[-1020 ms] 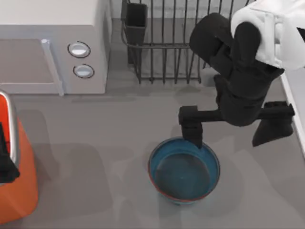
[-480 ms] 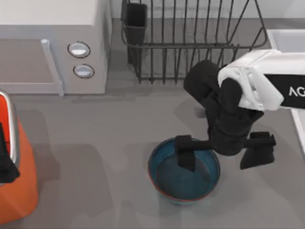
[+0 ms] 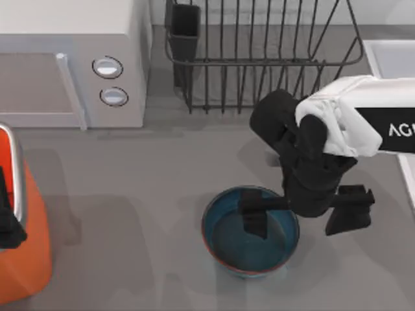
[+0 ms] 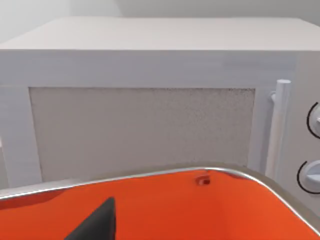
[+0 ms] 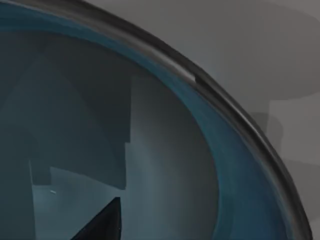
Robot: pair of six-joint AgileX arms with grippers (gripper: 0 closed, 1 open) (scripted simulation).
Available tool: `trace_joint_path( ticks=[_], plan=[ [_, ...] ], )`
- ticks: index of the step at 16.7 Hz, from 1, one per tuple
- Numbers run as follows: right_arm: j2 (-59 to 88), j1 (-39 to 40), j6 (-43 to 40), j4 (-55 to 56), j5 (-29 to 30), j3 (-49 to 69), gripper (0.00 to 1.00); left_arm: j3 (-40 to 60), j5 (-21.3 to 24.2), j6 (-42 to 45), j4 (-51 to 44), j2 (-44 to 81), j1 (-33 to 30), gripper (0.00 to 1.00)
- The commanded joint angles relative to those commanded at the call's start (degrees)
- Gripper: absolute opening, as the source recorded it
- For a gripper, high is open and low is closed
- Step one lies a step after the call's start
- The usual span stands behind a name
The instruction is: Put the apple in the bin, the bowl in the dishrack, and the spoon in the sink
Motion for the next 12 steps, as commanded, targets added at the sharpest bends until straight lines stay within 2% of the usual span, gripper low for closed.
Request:
trace_joint_path(
  ticks=[11, 12],
  plan=[
    [0.0, 0.0, 0.0, 0.0, 0.0, 0.0, 0.02, 0.0, 0.0, 0.0, 0.0, 0.0, 0.0, 1.0],
    [0.0, 0.0, 0.0, 0.0, 0.0, 0.0, 0.0, 0.0, 0.0, 0.0, 0.0, 0.0, 0.0, 1.0]
  ],
)
